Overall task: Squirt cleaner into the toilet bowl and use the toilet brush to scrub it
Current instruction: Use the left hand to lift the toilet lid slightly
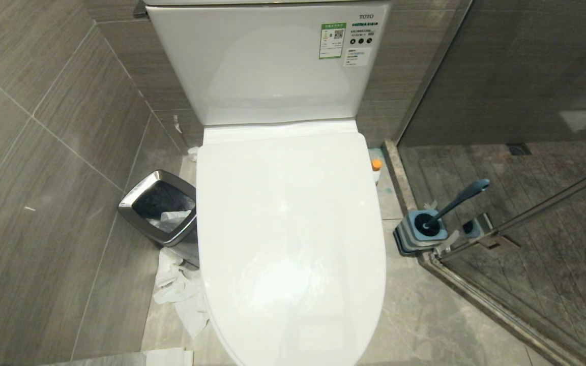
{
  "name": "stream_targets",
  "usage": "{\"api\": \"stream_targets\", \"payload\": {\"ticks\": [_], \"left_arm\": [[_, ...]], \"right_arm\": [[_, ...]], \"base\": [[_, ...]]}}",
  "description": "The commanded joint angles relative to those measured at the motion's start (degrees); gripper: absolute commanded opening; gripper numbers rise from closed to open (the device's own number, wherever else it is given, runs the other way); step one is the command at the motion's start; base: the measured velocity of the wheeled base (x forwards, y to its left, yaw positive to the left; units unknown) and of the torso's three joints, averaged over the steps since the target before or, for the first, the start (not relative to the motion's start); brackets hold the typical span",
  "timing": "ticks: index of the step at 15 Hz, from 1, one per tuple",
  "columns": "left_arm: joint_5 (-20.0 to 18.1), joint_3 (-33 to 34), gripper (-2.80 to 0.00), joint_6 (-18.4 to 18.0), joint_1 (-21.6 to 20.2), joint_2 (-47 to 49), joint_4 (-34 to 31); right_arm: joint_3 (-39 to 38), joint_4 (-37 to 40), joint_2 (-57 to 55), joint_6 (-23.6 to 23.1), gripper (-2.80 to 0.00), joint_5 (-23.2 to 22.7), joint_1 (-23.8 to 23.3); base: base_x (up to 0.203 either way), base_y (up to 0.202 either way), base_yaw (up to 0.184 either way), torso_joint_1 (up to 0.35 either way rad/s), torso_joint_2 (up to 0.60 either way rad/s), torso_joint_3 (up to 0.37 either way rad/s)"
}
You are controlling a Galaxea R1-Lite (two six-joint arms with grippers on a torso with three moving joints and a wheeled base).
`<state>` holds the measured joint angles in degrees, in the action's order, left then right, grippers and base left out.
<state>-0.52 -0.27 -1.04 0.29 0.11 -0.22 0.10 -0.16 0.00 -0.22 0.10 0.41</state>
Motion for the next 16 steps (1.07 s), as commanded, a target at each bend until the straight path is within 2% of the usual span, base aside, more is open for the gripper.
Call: {"api": "stream_targets", "payload": {"ticks": [1,10,12,14,16], "left_arm": [[0.0,0.0,-2.80,0.0,0.0,0.0,0.0],[0.0,-0.1,-2.80,-0.3,0.0,0.0,-0.2],[-0.1,-0.3,-2.80,-1.4,-0.1,0.0,-1.2],[-0.7,-0.5,-2.80,-5.9,0.0,0.0,-0.5],[-3.9,-4.7,-2.80,-11.9,-0.1,0.0,0.3]], "right_arm": [[0.0,0.0,0.0,0.0,-2.80,0.0,0.0],[0.0,0.0,0.0,0.0,-2.80,0.0,0.0],[0.0,0.0,0.0,0.0,-2.80,0.0,0.0],[0.0,0.0,0.0,0.0,-2.80,0.0,0.0],[0.0,0.0,0.0,0.0,-2.80,0.0,0.0]], "base": [[0.000,0.000,0.000,0.000,0.00,0.000],[0.000,0.000,0.000,0.000,0.00,0.000],[0.000,0.000,0.000,0.000,0.00,0.000],[0.000,0.000,0.000,0.000,0.00,0.000],[0.000,0.000,0.000,0.000,0.00,0.000]]}}
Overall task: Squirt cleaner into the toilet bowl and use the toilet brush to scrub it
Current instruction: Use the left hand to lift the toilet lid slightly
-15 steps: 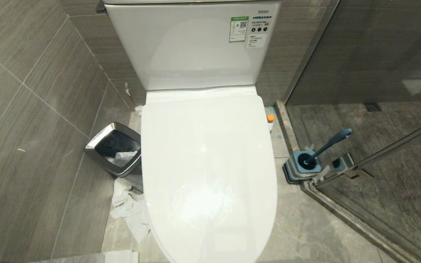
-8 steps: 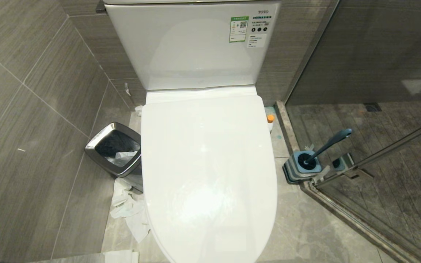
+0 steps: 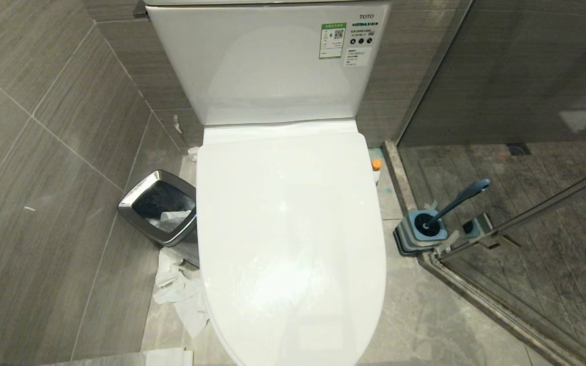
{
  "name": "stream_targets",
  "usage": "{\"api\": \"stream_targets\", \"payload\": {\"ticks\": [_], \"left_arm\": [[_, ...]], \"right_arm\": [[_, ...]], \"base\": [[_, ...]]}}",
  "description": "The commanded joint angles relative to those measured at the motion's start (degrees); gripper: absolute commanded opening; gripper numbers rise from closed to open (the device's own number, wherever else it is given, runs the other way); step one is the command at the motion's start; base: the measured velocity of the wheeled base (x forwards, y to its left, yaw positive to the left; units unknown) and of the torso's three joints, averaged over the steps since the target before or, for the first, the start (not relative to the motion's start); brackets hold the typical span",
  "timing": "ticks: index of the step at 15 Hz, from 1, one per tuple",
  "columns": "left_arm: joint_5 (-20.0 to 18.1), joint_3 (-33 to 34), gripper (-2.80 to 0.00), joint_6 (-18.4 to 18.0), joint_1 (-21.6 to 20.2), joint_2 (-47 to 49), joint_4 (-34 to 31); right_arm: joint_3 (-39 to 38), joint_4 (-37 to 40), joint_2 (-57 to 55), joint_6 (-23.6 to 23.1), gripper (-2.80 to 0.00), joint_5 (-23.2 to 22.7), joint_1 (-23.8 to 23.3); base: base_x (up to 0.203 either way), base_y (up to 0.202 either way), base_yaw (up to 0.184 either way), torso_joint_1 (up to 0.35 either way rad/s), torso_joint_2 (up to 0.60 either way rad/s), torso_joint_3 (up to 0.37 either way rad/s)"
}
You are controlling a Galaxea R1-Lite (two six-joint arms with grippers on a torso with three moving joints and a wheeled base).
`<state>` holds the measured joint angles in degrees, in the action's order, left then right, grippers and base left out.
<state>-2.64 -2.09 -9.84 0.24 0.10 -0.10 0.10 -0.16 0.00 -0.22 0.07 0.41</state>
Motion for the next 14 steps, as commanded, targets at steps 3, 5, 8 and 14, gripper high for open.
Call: {"api": "stream_targets", "payload": {"ticks": [3,5,8,14], "left_arm": [[-6.8,-15.2,-2.80,-7.6,-0.2,2.6,-4.1],[-7.6,-22.1,-2.80,-8.6,-0.3,8.8,-7.3],[-8.2,-30.7,-2.80,-9.3,-0.3,19.6,-7.7],[-10.1,-45.6,-2.80,-7.5,1.3,45.6,-7.5]], "right_arm": [[0.0,0.0,0.0,0.0,-2.80,0.0,0.0],[0.0,0.0,0.0,0.0,-2.80,0.0,0.0],[0.0,0.0,0.0,0.0,-2.80,0.0,0.0],[0.0,0.0,0.0,0.0,-2.80,0.0,0.0]], "base": [[0.000,0.000,0.000,0.000,0.00,0.000],[0.000,0.000,0.000,0.000,0.00,0.000],[0.000,0.000,0.000,0.000,0.00,0.000],[0.000,0.000,0.000,0.000,0.00,0.000]]}}
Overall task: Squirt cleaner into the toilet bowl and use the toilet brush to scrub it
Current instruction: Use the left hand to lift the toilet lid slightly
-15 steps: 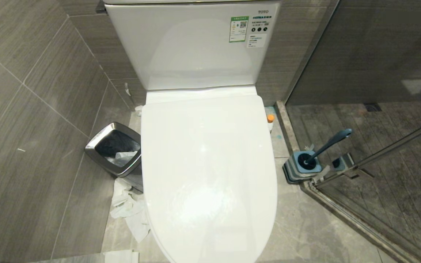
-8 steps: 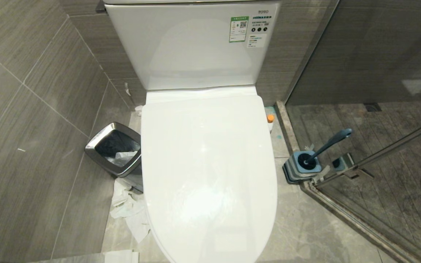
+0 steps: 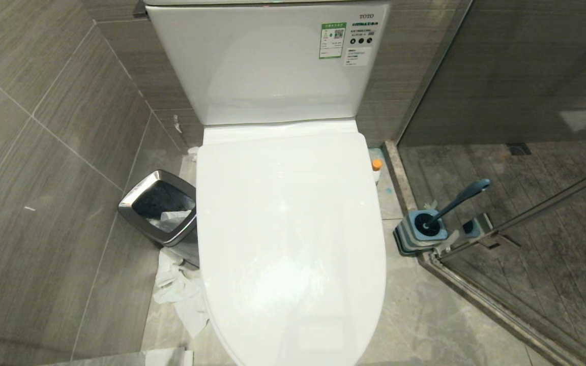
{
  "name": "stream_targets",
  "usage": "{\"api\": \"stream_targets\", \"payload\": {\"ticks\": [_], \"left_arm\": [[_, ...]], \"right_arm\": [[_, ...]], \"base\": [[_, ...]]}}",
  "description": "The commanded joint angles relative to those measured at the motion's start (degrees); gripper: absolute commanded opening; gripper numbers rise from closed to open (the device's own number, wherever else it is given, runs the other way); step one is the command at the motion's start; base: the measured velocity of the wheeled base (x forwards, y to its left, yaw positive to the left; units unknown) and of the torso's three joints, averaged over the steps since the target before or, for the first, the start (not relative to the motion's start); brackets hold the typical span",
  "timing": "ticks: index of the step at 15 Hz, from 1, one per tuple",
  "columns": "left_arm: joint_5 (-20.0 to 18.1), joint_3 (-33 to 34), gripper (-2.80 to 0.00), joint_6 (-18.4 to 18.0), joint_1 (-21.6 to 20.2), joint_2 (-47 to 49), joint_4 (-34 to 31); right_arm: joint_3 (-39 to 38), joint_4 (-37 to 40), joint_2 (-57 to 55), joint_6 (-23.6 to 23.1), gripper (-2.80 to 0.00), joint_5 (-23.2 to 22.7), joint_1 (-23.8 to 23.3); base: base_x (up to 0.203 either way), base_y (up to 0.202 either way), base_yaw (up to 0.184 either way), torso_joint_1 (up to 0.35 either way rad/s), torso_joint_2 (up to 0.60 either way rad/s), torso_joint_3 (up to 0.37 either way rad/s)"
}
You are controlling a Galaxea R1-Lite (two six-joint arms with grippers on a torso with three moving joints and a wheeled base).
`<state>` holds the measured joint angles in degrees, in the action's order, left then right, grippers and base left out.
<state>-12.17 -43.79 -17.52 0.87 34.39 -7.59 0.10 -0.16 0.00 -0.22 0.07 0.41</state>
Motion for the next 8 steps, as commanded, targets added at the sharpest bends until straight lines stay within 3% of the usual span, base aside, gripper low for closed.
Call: {"api": "stream_targets", "payload": {"ticks": [1,5,6,8], "left_arm": [[-1.3,-6.9,-2.80,0.6,1.1,16.2,0.0],[-2.8,-19.5,-2.80,3.0,1.4,36.9,2.3],[-3.1,-23.3,-2.80,5.8,1.0,41.8,3.2],[-4.0,-30.1,-2.80,16.3,0.4,50.6,5.3]], "right_arm": [[0.0,0.0,0.0,0.0,-2.80,0.0,0.0],[0.0,0.0,0.0,0.0,-2.80,0.0,0.0],[0.0,0.0,0.0,0.0,-2.80,0.0,0.0],[0.0,0.0,0.0,0.0,-2.80,0.0,0.0]], "base": [[0.000,0.000,0.000,0.000,0.00,0.000],[0.000,0.000,0.000,0.000,0.00,0.000],[0.000,0.000,0.000,0.000,0.00,0.000],[0.000,0.000,0.000,0.000,0.00,0.000]]}}
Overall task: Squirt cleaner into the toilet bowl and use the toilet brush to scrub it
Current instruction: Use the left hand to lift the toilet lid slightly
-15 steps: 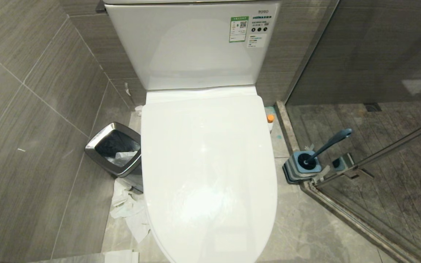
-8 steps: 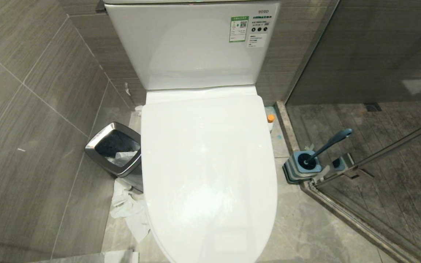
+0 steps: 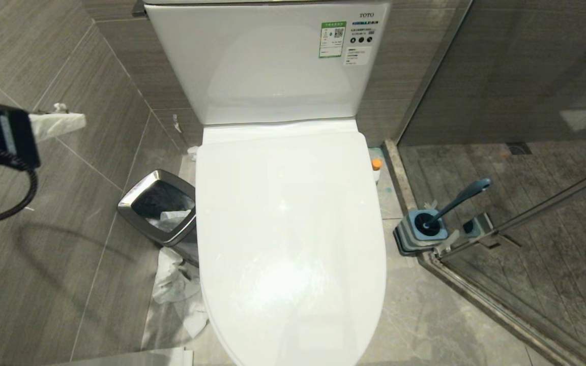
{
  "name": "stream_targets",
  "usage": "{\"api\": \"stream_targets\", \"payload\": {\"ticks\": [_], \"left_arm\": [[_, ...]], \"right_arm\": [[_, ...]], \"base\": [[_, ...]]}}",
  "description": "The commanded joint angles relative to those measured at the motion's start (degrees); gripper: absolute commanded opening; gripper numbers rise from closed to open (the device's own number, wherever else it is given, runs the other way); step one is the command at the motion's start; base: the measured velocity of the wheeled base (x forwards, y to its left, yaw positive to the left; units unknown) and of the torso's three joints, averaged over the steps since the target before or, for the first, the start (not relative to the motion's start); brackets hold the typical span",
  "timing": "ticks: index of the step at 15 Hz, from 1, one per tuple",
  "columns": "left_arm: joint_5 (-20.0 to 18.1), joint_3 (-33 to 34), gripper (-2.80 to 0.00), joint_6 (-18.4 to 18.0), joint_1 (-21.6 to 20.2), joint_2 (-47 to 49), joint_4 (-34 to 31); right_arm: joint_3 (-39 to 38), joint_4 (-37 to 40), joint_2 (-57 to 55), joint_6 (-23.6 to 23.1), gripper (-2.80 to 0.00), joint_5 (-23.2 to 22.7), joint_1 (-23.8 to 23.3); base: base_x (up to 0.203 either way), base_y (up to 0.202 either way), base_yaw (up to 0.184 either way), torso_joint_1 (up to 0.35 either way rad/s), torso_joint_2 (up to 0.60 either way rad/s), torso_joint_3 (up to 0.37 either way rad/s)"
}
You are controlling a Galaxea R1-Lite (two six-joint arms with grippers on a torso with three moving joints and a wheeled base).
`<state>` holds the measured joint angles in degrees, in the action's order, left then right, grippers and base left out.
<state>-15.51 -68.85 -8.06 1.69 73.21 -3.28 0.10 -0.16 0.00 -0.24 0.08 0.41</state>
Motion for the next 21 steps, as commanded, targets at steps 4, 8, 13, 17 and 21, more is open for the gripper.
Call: {"api": "stream_targets", "payload": {"ticks": [4,8,13,17,21], "left_arm": [[-18.7,-6.5,-2.80,19.2,-2.4,17.9,7.6],[-23.3,0.8,-2.80,19.4,-2.6,19.1,15.5],[-38.0,13.7,-2.80,19.1,-4.3,17.5,25.2],[-38.9,18.4,-2.80,19.4,-4.7,16.8,25.5],[-39.3,22.8,-2.80,22.7,-6.0,17.9,25.5]], "right_arm": [[0.0,0.0,0.0,0.0,-2.80,0.0,0.0],[0.0,0.0,0.0,0.0,-2.80,0.0,0.0],[0.0,0.0,0.0,0.0,-2.80,0.0,0.0],[0.0,0.0,0.0,0.0,-2.80,0.0,0.0],[0.0,0.0,0.0,0.0,-2.80,0.0,0.0]], "base": [[0.000,0.000,0.000,0.000,0.00,0.000],[0.000,0.000,0.000,0.000,0.00,0.000],[0.000,0.000,0.000,0.000,0.00,0.000],[0.000,0.000,0.000,0.000,0.00,0.000],[0.000,0.000,0.000,0.000,0.00,0.000]]}}
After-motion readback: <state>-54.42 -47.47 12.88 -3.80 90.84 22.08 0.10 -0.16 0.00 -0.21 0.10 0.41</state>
